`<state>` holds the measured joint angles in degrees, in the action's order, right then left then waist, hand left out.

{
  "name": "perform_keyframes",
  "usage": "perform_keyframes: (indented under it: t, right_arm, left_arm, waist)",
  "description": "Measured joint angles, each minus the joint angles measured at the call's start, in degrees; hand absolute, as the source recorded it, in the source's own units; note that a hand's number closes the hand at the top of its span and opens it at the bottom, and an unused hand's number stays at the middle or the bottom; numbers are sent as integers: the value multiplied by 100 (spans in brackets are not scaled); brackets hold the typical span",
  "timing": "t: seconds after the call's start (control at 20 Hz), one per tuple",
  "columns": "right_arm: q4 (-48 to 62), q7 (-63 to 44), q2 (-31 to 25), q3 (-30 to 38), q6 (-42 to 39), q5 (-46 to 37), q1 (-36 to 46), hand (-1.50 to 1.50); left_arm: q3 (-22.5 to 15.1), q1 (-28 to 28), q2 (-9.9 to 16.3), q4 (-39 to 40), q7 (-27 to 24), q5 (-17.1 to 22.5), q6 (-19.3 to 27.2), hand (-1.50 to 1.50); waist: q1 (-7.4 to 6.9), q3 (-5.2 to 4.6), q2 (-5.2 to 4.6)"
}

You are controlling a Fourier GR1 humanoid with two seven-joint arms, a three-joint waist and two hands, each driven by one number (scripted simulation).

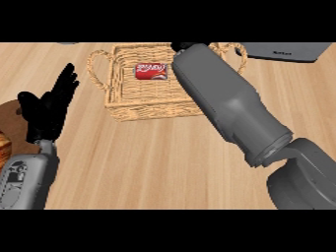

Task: Pick the can from the placemat and place it in the basket

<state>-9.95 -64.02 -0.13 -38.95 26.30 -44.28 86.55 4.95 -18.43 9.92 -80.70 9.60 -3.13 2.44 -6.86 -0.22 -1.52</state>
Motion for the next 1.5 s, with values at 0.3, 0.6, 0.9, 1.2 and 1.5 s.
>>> perform_keyframes:
  t: [0.3,0.6,0.9,1.2,1.5]
  right_arm:
    - [103,196,2,265,-518,378,-85,150]
    - [76,289,-6,251,-743,432,-170,150]
    - [80,337,-10,181,-866,415,-379,150]
    - [69,339,-13,90,-1009,386,-583,150]
    - [48,369,-10,152,-1188,473,-624,150]
  left_arm:
    - [45,127,15,20,-171,23,-27,0]
    - [2,167,-50,-35,-127,-18,33,0]
    - [38,241,-2,-165,-97,21,-9,0]
    - [11,137,-57,-132,-29,-46,86,0]
    - [41,107,-17,-191,69,-30,69,0]
  waist:
    - [43,4,-14]
    - [92,9,-3]
    - [94,10,1]
    - [105,11,-12]
    - [131,13,0]
